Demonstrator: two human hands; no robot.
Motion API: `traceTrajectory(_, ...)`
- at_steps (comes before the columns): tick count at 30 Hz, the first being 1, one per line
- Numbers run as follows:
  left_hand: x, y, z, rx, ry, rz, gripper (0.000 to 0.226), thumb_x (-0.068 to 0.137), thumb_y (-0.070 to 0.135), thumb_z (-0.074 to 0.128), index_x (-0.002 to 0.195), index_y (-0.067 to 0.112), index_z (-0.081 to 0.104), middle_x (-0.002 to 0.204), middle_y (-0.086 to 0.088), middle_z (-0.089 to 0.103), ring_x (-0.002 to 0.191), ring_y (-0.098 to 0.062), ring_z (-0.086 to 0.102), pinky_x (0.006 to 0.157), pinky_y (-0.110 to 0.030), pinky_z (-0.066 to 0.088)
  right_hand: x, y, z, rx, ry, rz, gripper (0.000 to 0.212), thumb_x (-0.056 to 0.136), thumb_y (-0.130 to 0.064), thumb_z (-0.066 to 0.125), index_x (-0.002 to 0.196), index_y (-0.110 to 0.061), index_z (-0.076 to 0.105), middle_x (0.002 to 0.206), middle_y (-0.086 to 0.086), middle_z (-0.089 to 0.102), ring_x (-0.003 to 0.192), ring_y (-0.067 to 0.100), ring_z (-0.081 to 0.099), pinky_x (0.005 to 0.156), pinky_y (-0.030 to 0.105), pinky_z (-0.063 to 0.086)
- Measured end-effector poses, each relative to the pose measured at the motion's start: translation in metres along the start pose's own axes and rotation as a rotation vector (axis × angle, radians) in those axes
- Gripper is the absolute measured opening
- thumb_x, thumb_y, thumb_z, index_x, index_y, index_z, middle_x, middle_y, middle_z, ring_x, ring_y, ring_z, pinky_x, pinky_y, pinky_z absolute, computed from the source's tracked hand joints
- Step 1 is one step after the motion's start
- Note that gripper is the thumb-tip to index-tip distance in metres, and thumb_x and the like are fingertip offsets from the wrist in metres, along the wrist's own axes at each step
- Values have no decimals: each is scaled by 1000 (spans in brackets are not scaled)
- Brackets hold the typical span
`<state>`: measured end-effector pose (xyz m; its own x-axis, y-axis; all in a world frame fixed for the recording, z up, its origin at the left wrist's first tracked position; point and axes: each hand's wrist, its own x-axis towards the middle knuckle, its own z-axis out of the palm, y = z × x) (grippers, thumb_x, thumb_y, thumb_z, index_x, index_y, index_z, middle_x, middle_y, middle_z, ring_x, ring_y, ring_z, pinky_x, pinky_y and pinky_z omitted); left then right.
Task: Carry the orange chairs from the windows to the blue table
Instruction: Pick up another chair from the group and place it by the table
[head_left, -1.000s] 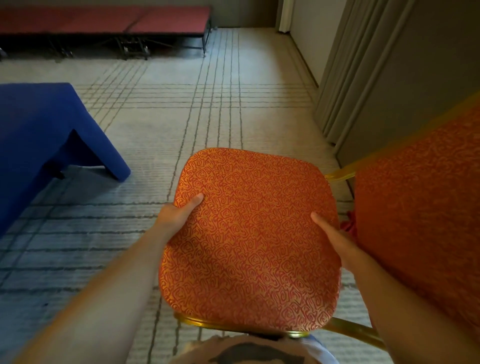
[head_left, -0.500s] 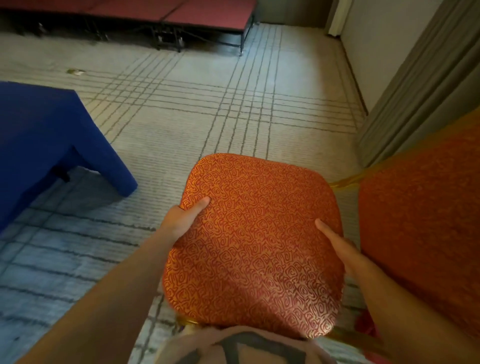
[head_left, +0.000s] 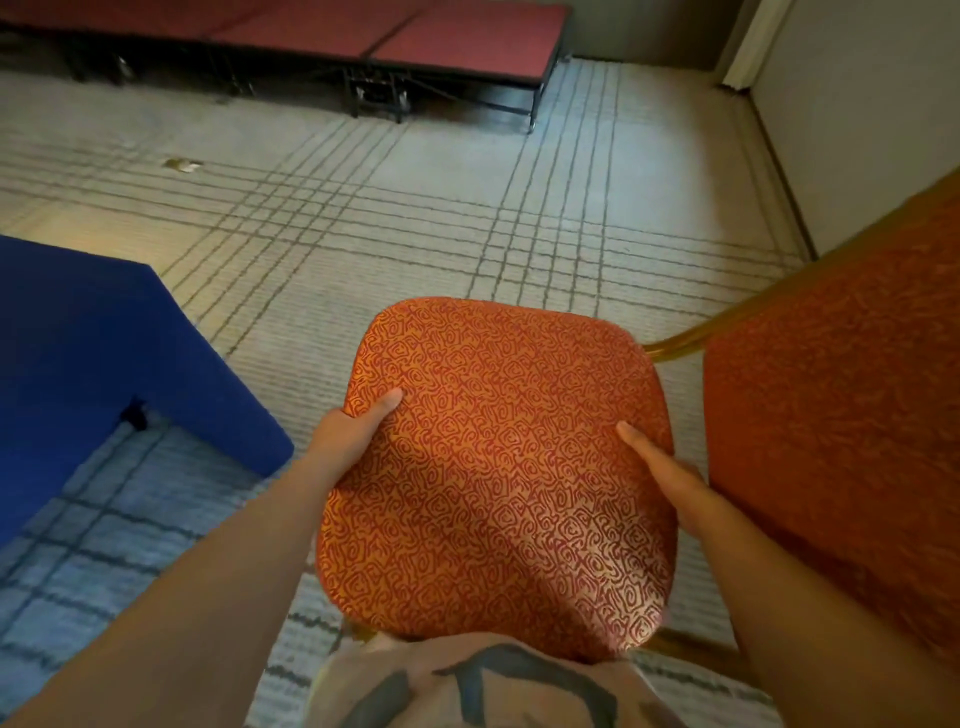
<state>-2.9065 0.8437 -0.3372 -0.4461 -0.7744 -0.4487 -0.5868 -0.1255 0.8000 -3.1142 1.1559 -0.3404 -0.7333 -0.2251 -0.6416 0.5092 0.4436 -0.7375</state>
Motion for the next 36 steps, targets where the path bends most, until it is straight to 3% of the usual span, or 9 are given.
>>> traceTrajectory(5,111,81,-42,-4,62,37,95,61,79,65,126,10,59,122,-15,62,105,-31,60,85,-36,46,65,-110,67,34,-25,-65,90,62,-64,81,134,-13,58,125,11,65,109,28,62,103,41,46)
traceTrajectory(10,217,123,-60,-31,104,28,86,57,79,64,110,12,68,93,-5,64,80,-20,59,73,-29,43,147,-193,131,-2,-65,-77,89,62,-63,81,132,-12,59,120,11,67,105,28,63,100,40,48)
traceTrajectory(15,340,158,-74,-72,164,-20,92,59,80,65,117,9,66,112,-12,67,99,-28,63,86,-35,50,252,-290,202,-75,-134,-103,98,57,-65,81,133,-8,58,121,14,67,108,32,64,103,47,48)
traceTrajectory(19,426,201,-96,-138,213,-58,98,57,82,66,124,11,61,121,-13,63,102,-28,61,84,-32,46,328,-384,258,-147,-212,-92,103,53,-68,82,135,-10,56,119,16,67,106,35,65,100,51,49)
traceTrajectory(24,492,221,-132,-209,251,-108,89,52,83,68,110,16,69,101,-7,68,88,-21,65,81,-33,52,391,-454,334,-223,-332,-63,113,42,-70,82,136,-12,55,120,16,67,107,36,65,100,53,49)
traceTrajectory(26,517,225,-155,-233,286,-144,79,47,84,68,99,24,70,90,2,69,80,-14,65,68,-27,50,412,-477,376,-250,-376,-57,114,40,-71,82,134,-12,56,119,16,68,108,37,65,100,53,49)
traceTrajectory(29,563,223,-190,-238,342,-190,65,46,83,67,80,28,67,78,11,66,71,-8,63,59,-23,45,439,-504,443,-307,-432,-30,112,44,-69,81,137,-12,55,121,16,67,110,37,63,102,54,47)
traceTrajectory(32,613,218,-228,-258,384,-248,60,51,80,68,74,25,66,74,9,67,71,-12,64,61,-25,47,464,-536,514,-338,-491,-10,114,47,-69,80,141,-13,50,127,15,64,114,36,61,104,55,45)
traceTrajectory(36,682,225,-298,-278,443,-251,56,50,78,68,69,26,66,55,19,63,58,0,61,48,-17,43,486,-583,620,-352,-507,-57,110,51,-66,80,142,-12,50,127,15,64,113,35,61,104,54,46)
